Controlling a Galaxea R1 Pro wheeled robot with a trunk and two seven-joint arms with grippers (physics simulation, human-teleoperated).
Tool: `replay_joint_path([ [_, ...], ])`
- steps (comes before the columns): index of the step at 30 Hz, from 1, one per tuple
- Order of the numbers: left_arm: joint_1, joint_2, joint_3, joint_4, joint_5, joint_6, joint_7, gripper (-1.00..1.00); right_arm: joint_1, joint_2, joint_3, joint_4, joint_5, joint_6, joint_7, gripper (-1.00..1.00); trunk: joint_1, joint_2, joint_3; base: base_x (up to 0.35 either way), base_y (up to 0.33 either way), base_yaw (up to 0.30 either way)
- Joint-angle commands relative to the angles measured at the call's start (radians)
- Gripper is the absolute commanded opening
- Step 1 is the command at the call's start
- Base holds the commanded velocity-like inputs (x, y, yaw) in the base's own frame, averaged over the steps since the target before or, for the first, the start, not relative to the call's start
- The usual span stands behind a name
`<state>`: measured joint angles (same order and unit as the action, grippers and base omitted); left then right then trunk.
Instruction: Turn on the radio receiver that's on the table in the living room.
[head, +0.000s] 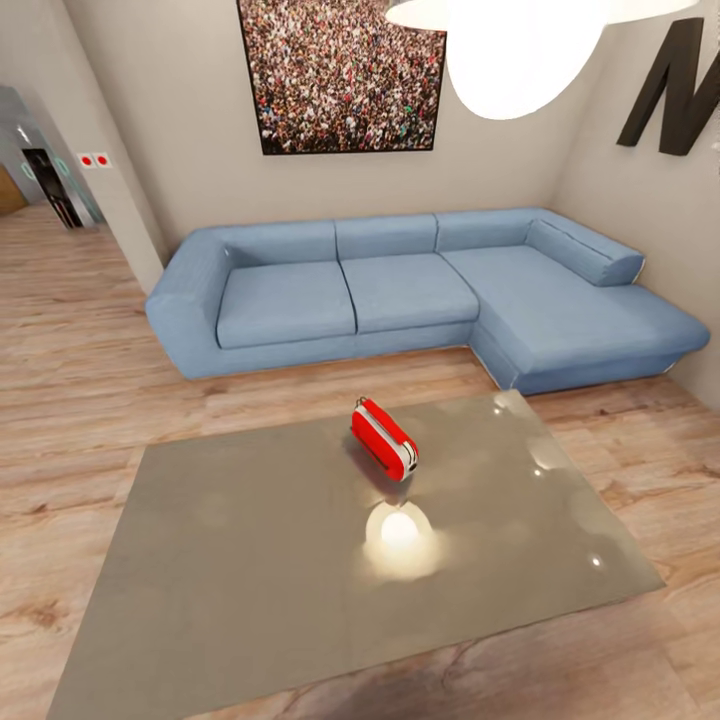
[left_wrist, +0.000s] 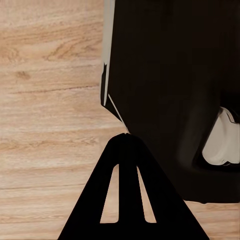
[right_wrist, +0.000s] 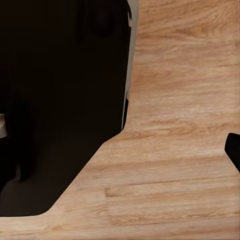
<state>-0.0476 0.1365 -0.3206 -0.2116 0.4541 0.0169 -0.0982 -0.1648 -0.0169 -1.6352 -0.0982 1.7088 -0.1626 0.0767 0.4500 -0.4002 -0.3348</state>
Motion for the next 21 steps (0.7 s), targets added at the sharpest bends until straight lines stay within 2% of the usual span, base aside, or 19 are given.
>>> replay_joint_path([
  [1, 0.0, 0.0, 0.0, 0.0, 0.0, 0.0, 0.0, -1.0, 0.0, 0.0, 0.0, 0.0, 0.0, 0.0, 0.0, 1.0, 0.0, 0.0, 0.002, 0.0, 0.0, 0.0],
  [21, 0.0, 0.0, 0.0, 0.0, 0.0, 0.0, 0.0, -1.0, 0.0, 0.0, 0.0, 0.0, 0.0, 0.0, 0.0, 1.0, 0.0, 0.0, 0.033, 0.0, 0.0, 0.0],
])
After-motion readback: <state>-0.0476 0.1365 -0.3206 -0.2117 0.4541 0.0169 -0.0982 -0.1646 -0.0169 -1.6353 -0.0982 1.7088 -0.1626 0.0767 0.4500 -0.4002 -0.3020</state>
